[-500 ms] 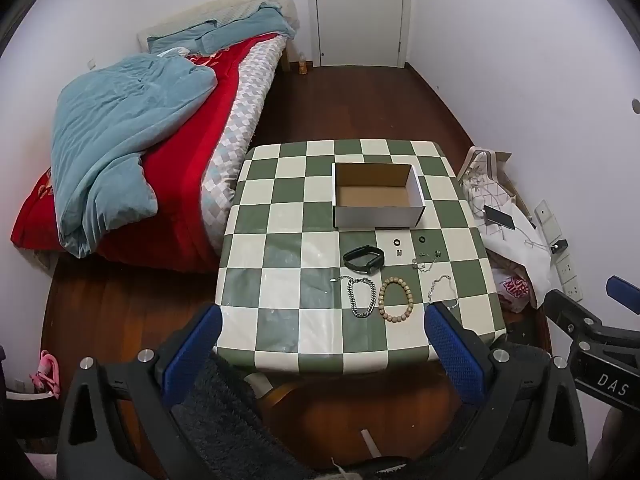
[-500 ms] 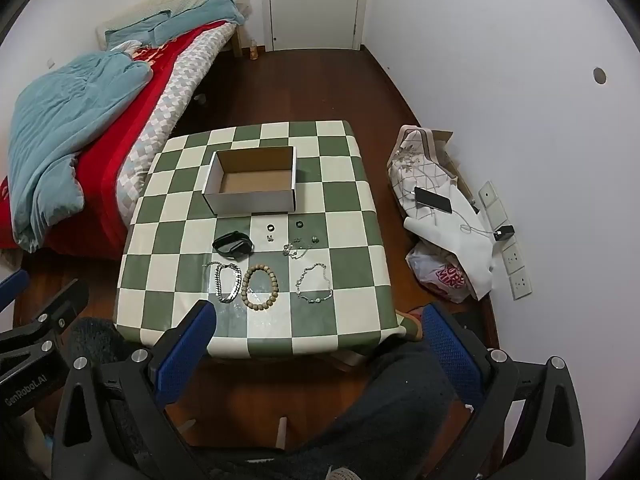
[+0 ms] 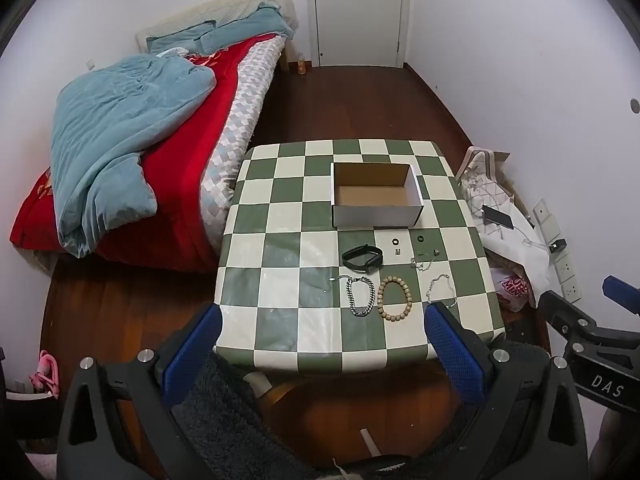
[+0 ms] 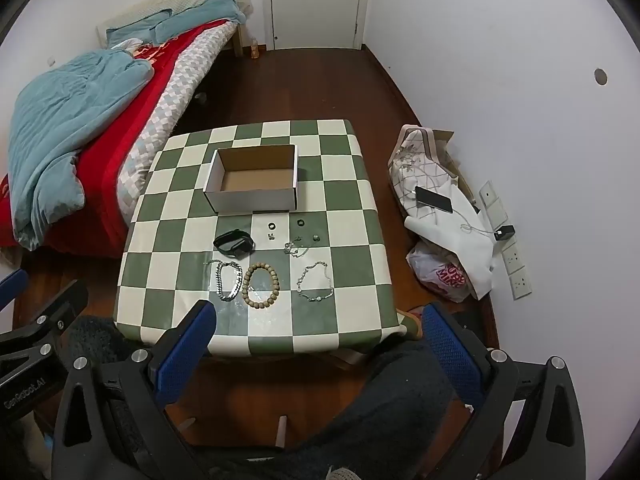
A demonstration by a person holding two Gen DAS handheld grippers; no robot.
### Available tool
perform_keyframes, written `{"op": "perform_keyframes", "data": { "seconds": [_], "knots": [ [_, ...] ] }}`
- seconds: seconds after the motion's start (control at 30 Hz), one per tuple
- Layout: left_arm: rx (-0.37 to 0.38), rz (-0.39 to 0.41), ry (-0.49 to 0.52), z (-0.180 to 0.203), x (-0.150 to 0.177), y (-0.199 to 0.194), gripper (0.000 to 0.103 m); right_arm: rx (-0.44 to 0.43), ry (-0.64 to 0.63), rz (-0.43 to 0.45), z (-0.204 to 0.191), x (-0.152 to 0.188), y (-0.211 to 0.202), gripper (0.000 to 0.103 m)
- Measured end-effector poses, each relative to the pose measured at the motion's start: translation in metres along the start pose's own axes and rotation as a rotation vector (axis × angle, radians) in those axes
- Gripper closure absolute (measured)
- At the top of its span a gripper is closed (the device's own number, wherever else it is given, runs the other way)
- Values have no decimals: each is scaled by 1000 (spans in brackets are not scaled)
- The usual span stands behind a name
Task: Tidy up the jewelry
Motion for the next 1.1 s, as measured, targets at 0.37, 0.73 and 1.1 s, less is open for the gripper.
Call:
{"op": "perform_keyframes", "data": {
  "seconds": [0.37,0.73,1.1],
  "knots": [
    [12,-4,-3,1,-1,-3,0,1,0,2,-1,2,-3,0],
    [13,0,-3,3,0,-2,0,0,-1,4,-1,4,-5,0],
    [16,0,-6,5,0,-1,0,0,-5,4,-1,0,-9,0]
  ]
}}
Point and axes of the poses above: each gripper's, at about its wrist camera, not at the fingertips, and y roughly the way its jaws point, z to its right, x to its underside, the point moved 3 cm from there along y, roughly the way its jaws point, and after that the axes turned 8 degrees about x, right-handed, at the moved point
